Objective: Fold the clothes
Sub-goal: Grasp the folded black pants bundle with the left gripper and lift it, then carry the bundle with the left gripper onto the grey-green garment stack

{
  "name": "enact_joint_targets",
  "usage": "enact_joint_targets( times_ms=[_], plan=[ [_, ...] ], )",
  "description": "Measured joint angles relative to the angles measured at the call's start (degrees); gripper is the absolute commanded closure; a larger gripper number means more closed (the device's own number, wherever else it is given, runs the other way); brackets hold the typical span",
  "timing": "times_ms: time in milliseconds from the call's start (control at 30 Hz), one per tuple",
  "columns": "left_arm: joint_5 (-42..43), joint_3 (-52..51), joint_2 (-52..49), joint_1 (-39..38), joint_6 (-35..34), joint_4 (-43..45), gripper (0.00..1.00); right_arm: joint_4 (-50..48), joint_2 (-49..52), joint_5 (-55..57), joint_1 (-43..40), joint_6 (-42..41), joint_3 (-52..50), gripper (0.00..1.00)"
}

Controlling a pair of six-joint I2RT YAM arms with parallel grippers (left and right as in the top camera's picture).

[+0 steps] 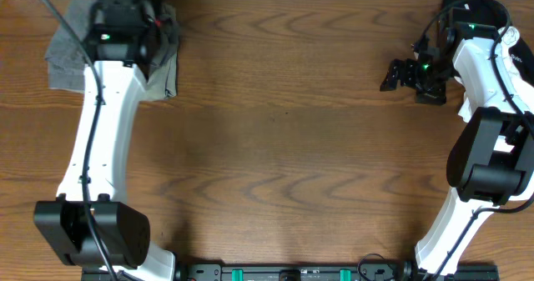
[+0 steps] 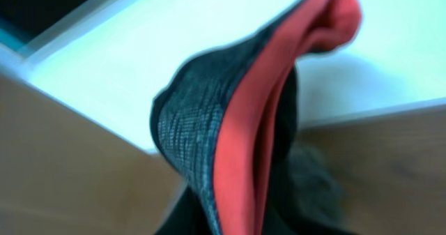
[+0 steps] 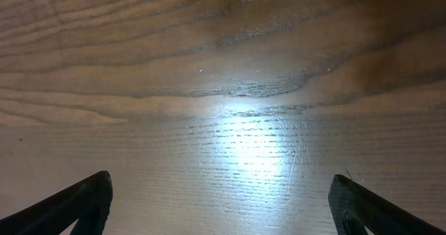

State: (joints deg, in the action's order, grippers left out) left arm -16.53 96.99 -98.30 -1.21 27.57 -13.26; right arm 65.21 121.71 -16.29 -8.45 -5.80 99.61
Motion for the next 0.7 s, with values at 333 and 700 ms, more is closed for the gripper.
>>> enact_joint_targets(
  times_ms=[333, 700],
  plan=[
    [3.8, 0.0, -2.3, 11.6, 18.4, 19.4, 0.94, 0.2, 0.0, 0.0, 0.7, 0.0, 0.0, 0.04],
    [5.0, 0.0, -19.3, 22.8, 24.4, 34.4, 0.94, 1.6, 0.0, 0.2, 0.7, 0.0, 0.0, 0.05]
  ],
)
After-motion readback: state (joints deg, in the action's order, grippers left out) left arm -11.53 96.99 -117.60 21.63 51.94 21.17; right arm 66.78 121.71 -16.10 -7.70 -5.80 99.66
